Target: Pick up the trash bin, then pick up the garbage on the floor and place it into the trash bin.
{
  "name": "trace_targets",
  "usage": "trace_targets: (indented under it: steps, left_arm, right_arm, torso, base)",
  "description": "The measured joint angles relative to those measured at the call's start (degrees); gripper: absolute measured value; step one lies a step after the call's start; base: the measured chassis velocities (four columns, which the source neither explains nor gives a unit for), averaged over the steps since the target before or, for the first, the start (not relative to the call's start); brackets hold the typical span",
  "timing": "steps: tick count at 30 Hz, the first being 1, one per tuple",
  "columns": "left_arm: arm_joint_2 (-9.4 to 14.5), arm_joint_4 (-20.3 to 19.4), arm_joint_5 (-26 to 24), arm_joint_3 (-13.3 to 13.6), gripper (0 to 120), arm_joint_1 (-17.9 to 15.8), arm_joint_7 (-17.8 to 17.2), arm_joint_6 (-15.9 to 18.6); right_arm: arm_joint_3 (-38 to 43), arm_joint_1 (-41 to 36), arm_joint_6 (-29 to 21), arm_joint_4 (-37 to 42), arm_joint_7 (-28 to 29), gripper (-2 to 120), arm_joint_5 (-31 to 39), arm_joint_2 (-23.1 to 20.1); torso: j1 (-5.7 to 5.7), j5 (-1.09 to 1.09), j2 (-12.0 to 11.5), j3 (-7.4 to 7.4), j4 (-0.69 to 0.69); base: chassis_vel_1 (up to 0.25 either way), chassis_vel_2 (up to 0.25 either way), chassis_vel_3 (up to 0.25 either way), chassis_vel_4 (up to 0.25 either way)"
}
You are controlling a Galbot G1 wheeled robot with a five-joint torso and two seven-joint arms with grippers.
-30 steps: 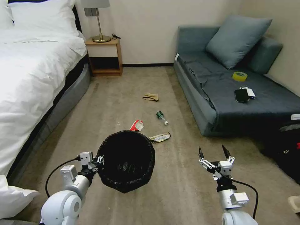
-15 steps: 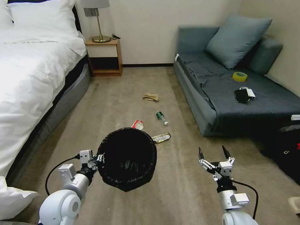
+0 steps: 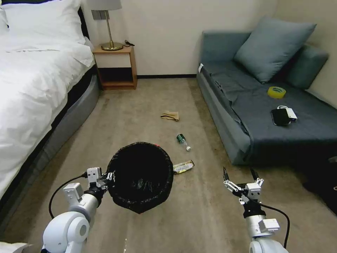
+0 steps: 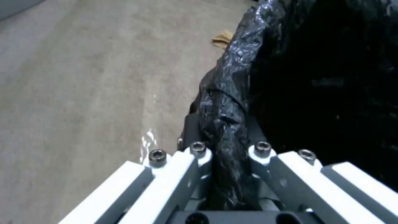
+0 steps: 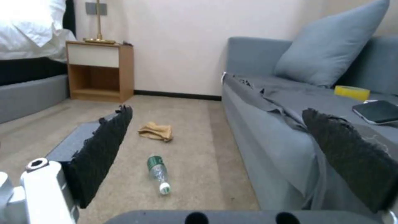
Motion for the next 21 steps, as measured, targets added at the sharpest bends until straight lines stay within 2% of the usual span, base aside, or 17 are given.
trace_targets:
  steps: [6,8,11,12,21]
  left_arm:
    - [0.1,-0.2,-0.2,-0.7,5,-0.2,-0.2,0.0]
    - [0.3,-0.2,-0.5,-1.9,5,-0.5,-0.3,0.0]
    - [0.3,-0.2,-0.5,-1.9,5,-0.5,-0.3,0.0]
    - [0.4,-0.1,-0.8,-2.8,5,-0.7,-0.5,0.0]
    - [0.3,0.0,-1.2,-3.8,5,-0.8,-0.6,0.0]
  right_arm:
    - [0.0,0.0,0.0,0.0,0.0,100,0.0,0.0]
    - [0.0,0.0,0.0,0.0,0.0,100,0.1,0.0]
    - [0.0,0.0,0.0,0.0,0.0,100,0.1,0.0]
    - [-0.1,0.0,0.0,0.0,0.0,100,0.1,0.0]
    - [-0.7,0.2,0.0,-0.4,0.1,100,0.1,0.0]
  torso:
    - [0.00,-0.01,0.0,0.00,-0.01]
    - [0.00,0.00,0.0,0.00,0.00]
    - [0.00,0.00,0.0,0.00,0.00]
    - [0.00,0.01,0.0,0.00,0.00]
    - [0.00,0.00,0.0,0.00,0.00]
  base:
    - [-0.143,0.136,0.153,-0.133]
    - [-0.160,0.169,0.178,-0.155]
    - [-0.158,0.169,0.171,-0.163]
    - [-0.160,0.164,0.163,-0.200]
    - [-0.182,0.164,0.172,-0.183]
